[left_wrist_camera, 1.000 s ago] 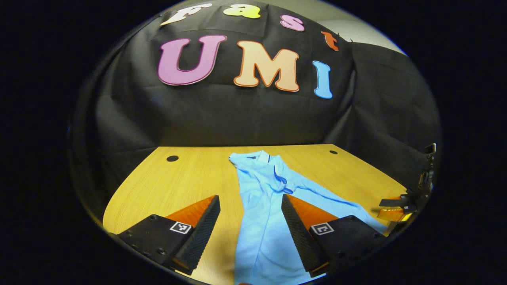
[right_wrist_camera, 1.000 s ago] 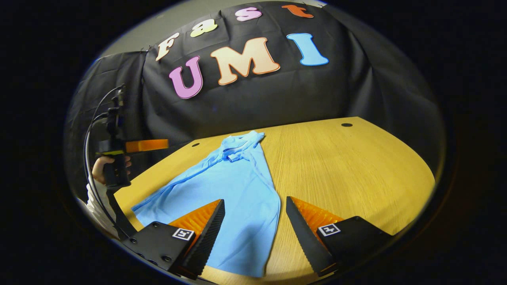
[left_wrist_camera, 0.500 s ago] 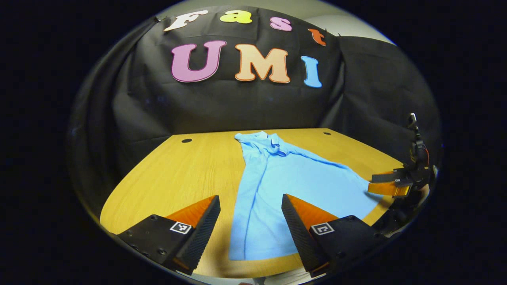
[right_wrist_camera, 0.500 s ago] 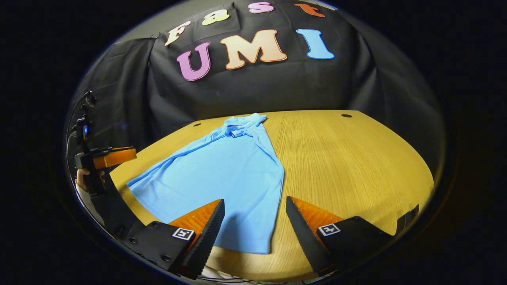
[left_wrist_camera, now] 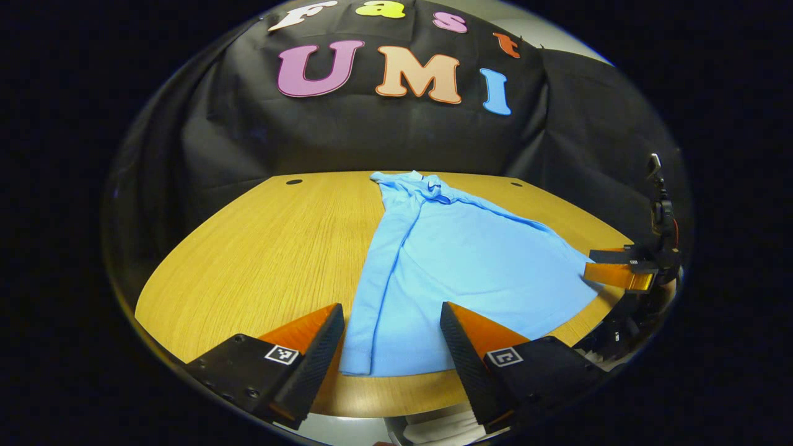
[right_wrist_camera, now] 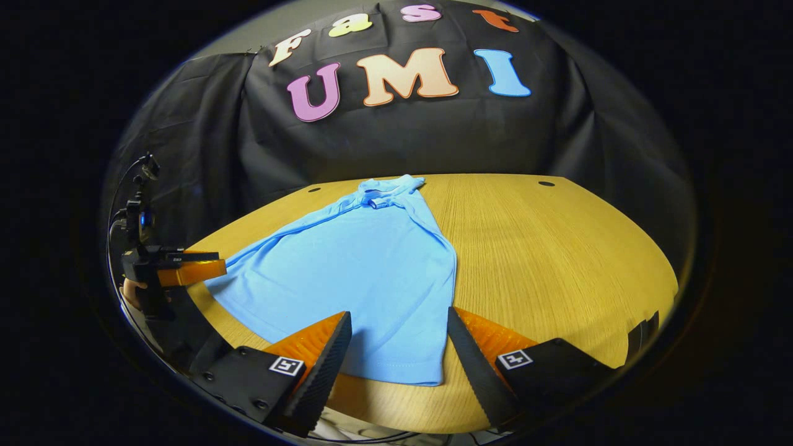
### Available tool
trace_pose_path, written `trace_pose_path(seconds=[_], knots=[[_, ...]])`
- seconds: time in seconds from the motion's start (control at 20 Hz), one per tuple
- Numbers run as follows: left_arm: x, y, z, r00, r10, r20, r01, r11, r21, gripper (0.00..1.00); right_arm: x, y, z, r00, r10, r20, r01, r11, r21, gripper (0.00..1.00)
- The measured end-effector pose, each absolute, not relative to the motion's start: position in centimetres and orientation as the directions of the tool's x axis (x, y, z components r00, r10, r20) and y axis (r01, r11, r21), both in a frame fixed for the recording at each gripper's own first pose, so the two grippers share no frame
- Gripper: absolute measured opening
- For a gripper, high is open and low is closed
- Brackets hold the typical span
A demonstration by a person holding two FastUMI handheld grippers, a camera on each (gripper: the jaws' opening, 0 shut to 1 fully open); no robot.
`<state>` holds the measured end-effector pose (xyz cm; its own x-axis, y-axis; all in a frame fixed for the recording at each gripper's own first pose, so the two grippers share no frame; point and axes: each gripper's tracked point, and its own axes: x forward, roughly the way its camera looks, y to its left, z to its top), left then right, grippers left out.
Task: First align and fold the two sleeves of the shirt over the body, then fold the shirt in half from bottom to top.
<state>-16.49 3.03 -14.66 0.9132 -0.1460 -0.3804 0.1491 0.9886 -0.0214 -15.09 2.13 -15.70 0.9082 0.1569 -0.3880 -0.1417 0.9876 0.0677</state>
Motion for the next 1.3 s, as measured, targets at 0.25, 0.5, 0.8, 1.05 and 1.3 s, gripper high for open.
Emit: trace_pose_path(seconds=[0.25, 0.5, 0.8, 1.05, 1.3], knots=[[-16.5, 3.1, -15.5, 0.909, -0.124, -0.397, 0.141, 0.990, 0.013, 0.95, -15.0, 2.5, -16.0, 0.909, 0.159, -0.385, -0.170, 0.985, 0.007, 0.97], [-16.5, 2.5, -15.6, 0.914, -0.151, -0.376, 0.164, 0.986, 0.004, 0.85, -14.7, 2.6, -16.0, 0.912, 0.165, -0.376, -0.167, 0.986, 0.028, 0.92], [-16.4, 0.7, -15.5, 0.911, -0.219, -0.351, 0.205, 0.976, -0.076, 0.33, -14.7, 4.1, -16.3, 0.901, 0.216, -0.376, -0.198, 0.976, 0.086, 0.59], [-16.5, 0.7, -15.3, 0.914, -0.214, -0.345, 0.196, 0.977, -0.087, 0.00, -15.1, 5.1, -16.0, 0.901, 0.223, -0.371, -0.212, 0.975, 0.072, 0.15], [-16.3, 0.9, -15.1, 0.920, -0.220, -0.325, 0.192, 0.974, -0.117, 0.00, -14.4, 5.0, -16.1, 0.898, 0.234, -0.373, -0.222, 0.972, 0.074, 0.03]])
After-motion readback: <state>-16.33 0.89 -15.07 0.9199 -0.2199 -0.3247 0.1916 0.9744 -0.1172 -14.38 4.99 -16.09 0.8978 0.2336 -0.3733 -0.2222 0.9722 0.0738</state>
